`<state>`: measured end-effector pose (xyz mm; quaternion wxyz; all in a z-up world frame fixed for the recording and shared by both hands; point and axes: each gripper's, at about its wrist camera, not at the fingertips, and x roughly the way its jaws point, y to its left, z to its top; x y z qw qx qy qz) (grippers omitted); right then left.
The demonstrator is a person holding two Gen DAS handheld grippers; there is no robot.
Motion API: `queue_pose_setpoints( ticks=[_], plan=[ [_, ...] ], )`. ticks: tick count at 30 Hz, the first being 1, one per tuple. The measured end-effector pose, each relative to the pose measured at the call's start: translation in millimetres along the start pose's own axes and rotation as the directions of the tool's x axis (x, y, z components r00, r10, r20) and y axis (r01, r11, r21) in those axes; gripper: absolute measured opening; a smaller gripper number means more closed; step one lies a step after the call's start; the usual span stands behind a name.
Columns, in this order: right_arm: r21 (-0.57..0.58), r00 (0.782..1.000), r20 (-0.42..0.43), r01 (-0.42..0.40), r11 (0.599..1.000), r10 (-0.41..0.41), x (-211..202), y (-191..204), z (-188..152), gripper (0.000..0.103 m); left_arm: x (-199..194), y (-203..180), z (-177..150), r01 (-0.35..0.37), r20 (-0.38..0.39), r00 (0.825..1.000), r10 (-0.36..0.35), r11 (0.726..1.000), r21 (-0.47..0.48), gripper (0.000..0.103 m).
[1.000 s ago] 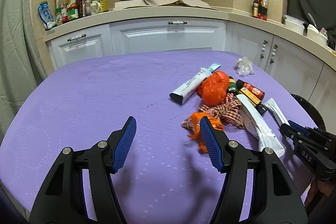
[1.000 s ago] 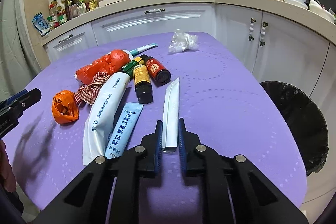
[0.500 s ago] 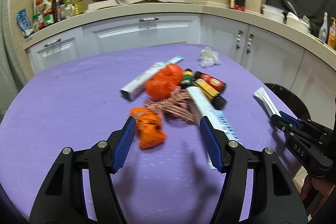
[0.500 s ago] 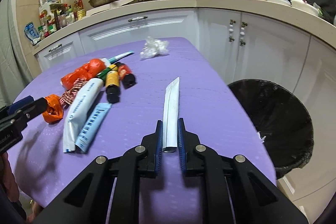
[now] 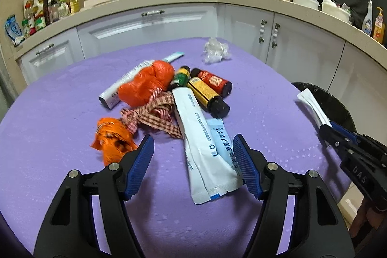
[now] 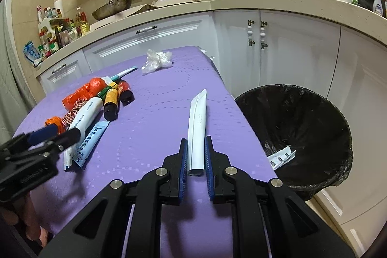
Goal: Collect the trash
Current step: 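Grasp the white toothpaste tube with the left tool, then carry both held items over the black bin and open both tools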
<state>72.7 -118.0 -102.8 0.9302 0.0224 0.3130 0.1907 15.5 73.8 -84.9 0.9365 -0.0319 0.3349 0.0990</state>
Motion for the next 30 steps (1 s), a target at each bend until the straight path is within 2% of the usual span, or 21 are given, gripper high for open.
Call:
queue_pose_setpoints(
  ticks=[4,6,7,15,21,30],
  plan=[
    [0.005,1.0,0.0,0.0,1.0,0.0,-1,-1,0,0.015,2,1,-4,0.02,-0.018,1.0,-0.02,1.0,0.0,0.047],
    [0.005,1.0,-0.001,-0.001,1.0,0.001,0,-1,-1,0.015,3,1,-7,0.031,-0.023,0.999,-0.03,0.999,0.01,0.033],
    [0.003,1.0,-0.003,-0.001,1.0,0.001,0,0,-1,0.015,3,1,-7,0.036,-0.027,0.999,-0.035,0.999,0.014,0.032],
    [-0.012,1.0,0.009,0.004,1.0,-0.004,-6,4,1,0.015,-12,4,-10,0.037,0.03,0.999,-0.038,0.999,0.04,0.028],
    [-0.014,0.999,0.032,0.021,1.0,-0.02,-14,1,6,0.015,-30,5,0,0.055,0.075,0.995,-0.059,0.997,0.047,0.027],
    [0.035,0.993,0.067,0.099,0.994,-0.101,-26,-36,17,0.015,-31,-24,25,0.131,0.102,0.985,-0.141,0.987,0.092,0.027]
  ],
)
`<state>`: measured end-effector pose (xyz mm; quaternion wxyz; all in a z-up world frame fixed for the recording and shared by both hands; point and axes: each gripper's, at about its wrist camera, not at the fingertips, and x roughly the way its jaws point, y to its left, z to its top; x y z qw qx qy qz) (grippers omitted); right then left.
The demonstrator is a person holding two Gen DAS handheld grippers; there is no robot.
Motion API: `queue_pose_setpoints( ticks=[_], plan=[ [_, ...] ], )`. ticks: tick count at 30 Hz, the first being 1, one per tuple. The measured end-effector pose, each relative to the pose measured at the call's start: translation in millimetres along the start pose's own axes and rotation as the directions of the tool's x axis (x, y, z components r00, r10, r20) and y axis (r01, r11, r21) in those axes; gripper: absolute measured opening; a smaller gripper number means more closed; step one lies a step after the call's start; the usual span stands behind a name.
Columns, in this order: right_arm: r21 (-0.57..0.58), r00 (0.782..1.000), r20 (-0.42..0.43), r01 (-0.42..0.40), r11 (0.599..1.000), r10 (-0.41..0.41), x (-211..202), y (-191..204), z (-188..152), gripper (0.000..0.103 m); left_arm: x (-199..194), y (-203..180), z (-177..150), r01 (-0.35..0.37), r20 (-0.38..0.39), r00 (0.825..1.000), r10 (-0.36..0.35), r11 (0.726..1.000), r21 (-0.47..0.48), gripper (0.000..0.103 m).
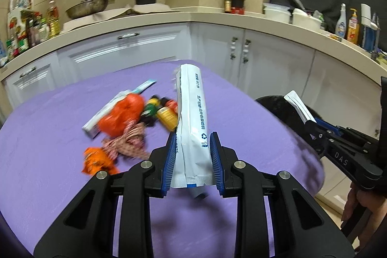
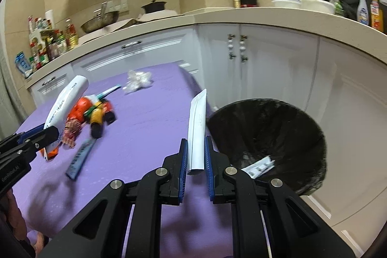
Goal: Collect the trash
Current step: 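Carry both held items over the black bin and open both tools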
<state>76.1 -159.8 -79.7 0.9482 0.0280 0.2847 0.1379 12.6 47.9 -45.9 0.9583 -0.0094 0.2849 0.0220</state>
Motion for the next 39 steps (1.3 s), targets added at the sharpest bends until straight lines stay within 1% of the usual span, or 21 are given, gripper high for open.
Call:
queue_pose_setpoints(
  ticks=[5,8,11,17,24,26,27,28,29,30,31,35,39],
  plan=[
    [0.037,0.998,0.014,0.061,0.997,-0.062,-4,-31,7,0.015,12,-35,13,0.051,0.026,0.998,-0.053,0.997,0.057,0.027],
    [0.058,0.995,0.024,0.094,0.994,-0.096,-5,-49,11,0.015,27,-61,22,0.098,0.016,0.995,-0.1,0.992,0.084,0.027],
    [0.077,0.992,0.022,0.123,0.989,-0.125,-3,-66,13,0.015,42,-84,26,0.121,0.008,0.992,-0.123,0.986,0.116,0.027],
    [0.103,0.988,0.009,0.153,0.983,-0.154,4,-89,13,0.015,68,-124,37,0.167,-0.023,0.986,-0.165,0.97,0.176,0.027],
    [0.131,0.985,0.006,0.169,0.977,-0.171,18,-111,17,0.015,97,-156,46,0.185,-0.047,0.983,-0.179,0.957,0.222,0.027],
    [0.137,0.986,0.001,0.164,0.977,-0.165,26,-117,20,0.015,107,-165,49,0.195,-0.061,0.981,-0.186,0.95,0.245,0.027],
    [0.143,0.987,0.0,0.161,0.977,-0.162,29,-120,21,0.016,111,-168,49,0.196,-0.069,0.98,-0.185,0.947,0.253,0.028],
    [0.158,0.985,0.004,0.17,0.973,-0.173,33,-124,21,0.021,116,-171,50,0.192,-0.073,0.981,-0.179,0.947,0.256,0.029],
    [0.165,0.984,0.005,0.175,0.971,-0.178,35,-127,22,0.031,121,-174,51,0.19,-0.077,0.981,-0.176,0.949,0.252,0.038],
    [0.173,0.983,0.003,0.179,0.969,-0.182,37,-129,22,0.036,124,-174,52,0.194,-0.081,0.98,-0.18,0.951,0.239,0.049],
    [0.18,0.983,0.001,0.181,0.967,-0.184,39,-131,21,0.039,127,-173,53,0.194,-0.08,0.98,-0.181,0.955,0.225,0.051],
    [0.188,0.983,-0.005,0.184,0.965,-0.186,39,-133,20,0.039,129,-168,56,0.191,-0.08,0.981,-0.178,0.96,0.203,0.052],
    [0.187,0.983,-0.004,0.183,0.965,-0.185,34,-129,19,0.042,122,-161,58,0.179,-0.067,0.983,-0.169,0.965,0.192,0.054]
  ],
)
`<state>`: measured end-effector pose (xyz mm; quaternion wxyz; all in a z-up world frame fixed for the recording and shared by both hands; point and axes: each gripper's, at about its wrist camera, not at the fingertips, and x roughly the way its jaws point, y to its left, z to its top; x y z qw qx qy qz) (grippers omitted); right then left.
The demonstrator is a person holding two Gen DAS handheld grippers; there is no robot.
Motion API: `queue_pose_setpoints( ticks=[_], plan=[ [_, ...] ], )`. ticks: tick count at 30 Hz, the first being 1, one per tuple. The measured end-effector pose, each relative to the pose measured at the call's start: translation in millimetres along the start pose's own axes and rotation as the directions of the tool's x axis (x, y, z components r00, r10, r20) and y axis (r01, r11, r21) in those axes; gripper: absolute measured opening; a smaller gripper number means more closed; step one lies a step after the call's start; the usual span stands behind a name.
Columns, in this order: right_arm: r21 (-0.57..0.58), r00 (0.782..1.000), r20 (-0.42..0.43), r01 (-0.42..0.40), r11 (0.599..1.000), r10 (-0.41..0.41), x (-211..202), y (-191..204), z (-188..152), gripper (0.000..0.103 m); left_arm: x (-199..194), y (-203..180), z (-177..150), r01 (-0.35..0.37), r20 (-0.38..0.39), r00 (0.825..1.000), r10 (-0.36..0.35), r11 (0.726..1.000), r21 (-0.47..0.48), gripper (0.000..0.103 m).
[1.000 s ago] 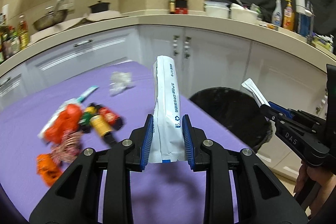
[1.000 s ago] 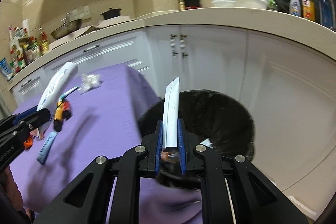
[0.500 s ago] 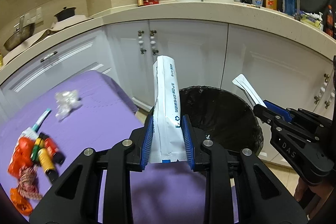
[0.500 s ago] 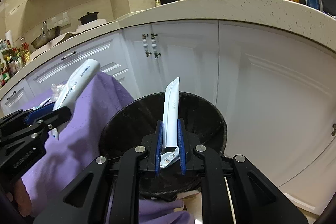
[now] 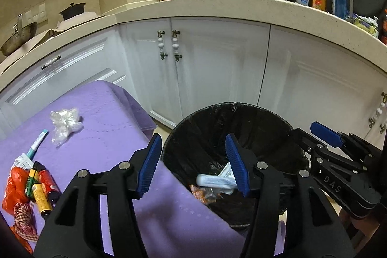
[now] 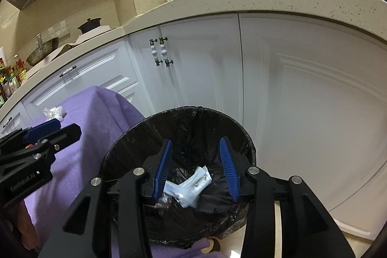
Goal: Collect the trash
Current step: 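Carry both held items over the black bin and open both tools, then return to the table and grasp the light-blue tube with the right tool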
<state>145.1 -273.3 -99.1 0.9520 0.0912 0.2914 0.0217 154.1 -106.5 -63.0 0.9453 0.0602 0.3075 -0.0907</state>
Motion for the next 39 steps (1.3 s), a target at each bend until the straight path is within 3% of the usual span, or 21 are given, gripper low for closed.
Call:
queue_pose_setpoints(
  ticks=[8,19,26,39],
  plan=[
    [-0.014,0.999,0.014,-0.033,0.999,0.033,-17,20,-2,0.044,-33,28,-9,-0.037,0.025,0.999,0.038,0.998,-0.049,0.059],
    [-0.097,0.99,-0.005,-0.138,0.986,0.138,-33,88,-15,0.047,-93,97,-42,-0.147,0.036,0.987,0.154,0.977,-0.155,0.059],
    [-0.166,0.978,-0.031,-0.207,0.964,0.204,-42,137,-30,0.05,-129,138,-69,-0.234,0.03,0.969,0.245,0.948,-0.215,0.06],
    [-0.289,0.943,-0.102,-0.333,0.898,0.317,-57,214,-67,0.054,-177,207,-131,-0.376,-0.038,0.922,0.385,0.871,-0.317,0.06]
  ],
)
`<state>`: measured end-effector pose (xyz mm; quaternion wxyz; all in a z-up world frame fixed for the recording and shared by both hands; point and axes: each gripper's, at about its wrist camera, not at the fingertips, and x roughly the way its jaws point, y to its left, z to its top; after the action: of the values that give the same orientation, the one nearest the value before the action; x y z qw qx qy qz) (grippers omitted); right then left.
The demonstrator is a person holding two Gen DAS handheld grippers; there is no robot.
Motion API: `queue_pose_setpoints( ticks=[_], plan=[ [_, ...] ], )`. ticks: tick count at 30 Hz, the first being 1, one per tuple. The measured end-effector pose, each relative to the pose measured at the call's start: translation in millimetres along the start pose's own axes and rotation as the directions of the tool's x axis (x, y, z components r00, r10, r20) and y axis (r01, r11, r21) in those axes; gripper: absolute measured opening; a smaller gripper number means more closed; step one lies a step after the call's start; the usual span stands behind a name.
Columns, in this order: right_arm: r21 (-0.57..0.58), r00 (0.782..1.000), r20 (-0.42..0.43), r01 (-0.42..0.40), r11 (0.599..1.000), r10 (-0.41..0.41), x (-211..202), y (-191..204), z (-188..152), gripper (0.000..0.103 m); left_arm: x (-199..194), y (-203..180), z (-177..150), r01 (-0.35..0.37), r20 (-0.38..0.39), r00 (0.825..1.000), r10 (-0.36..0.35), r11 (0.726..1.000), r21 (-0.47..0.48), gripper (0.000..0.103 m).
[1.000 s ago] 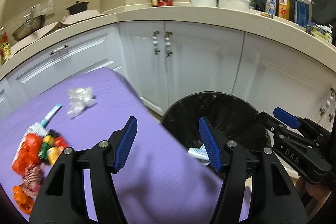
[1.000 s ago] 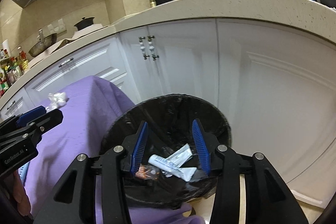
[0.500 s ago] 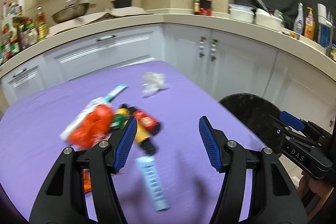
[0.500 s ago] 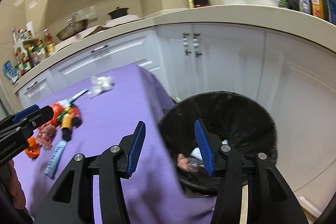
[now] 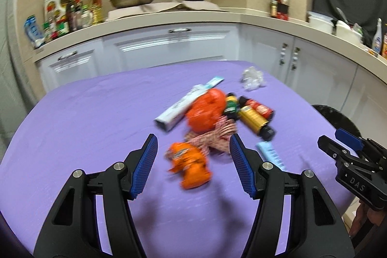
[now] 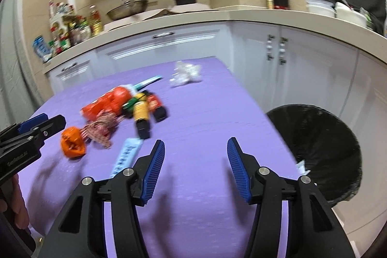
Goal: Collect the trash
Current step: 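Return to the table and grasp the light-blue tube with the right tool, then grasp the orange plastic bag with the left tool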
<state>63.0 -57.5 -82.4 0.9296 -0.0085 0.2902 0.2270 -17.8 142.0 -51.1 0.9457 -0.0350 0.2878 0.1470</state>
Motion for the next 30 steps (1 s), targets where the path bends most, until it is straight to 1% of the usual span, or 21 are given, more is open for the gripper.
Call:
queue_pose_setpoints(
  ticks=[7,13,15,18,22,24,30],
  plan=[
    [-0.061,0.998,-0.024,-0.06,0.996,0.059,9,38,-4,0.054,-6,26,-14,-0.043,-0.004,0.999,0.043,0.999,-0.019,0.06],
    [-0.102,0.994,-0.066,-0.095,0.99,0.089,21,59,-10,0.054,-4,39,-20,-0.051,-0.016,0.999,0.05,0.997,-0.049,0.06],
    [-0.11,0.992,-0.084,-0.101,0.989,0.092,26,63,-12,0.049,-3,43,-21,-0.05,-0.019,0.999,0.049,0.997,-0.056,0.061],
    [-0.116,0.989,-0.112,-0.105,0.988,0.093,32,65,-16,0.039,-3,45,-23,-0.045,-0.022,0.999,0.044,0.997,-0.058,0.061],
    [-0.119,0.99,-0.108,-0.103,0.988,0.09,31,64,-15,0.021,-3,42,-25,-0.023,-0.026,0.999,0.022,0.998,-0.061,0.062],
    [-0.121,0.99,-0.108,-0.1,0.988,0.087,31,63,-15,0.019,-3,38,-24,-0.013,-0.022,1.0,0.012,0.998,-0.061,0.07],
    [-0.112,0.992,-0.102,-0.09,0.99,0.078,28,55,-16,0.019,1,21,-22,0.006,-0.014,1.0,-0.007,1.0,-0.03,0.071]
  ],
)
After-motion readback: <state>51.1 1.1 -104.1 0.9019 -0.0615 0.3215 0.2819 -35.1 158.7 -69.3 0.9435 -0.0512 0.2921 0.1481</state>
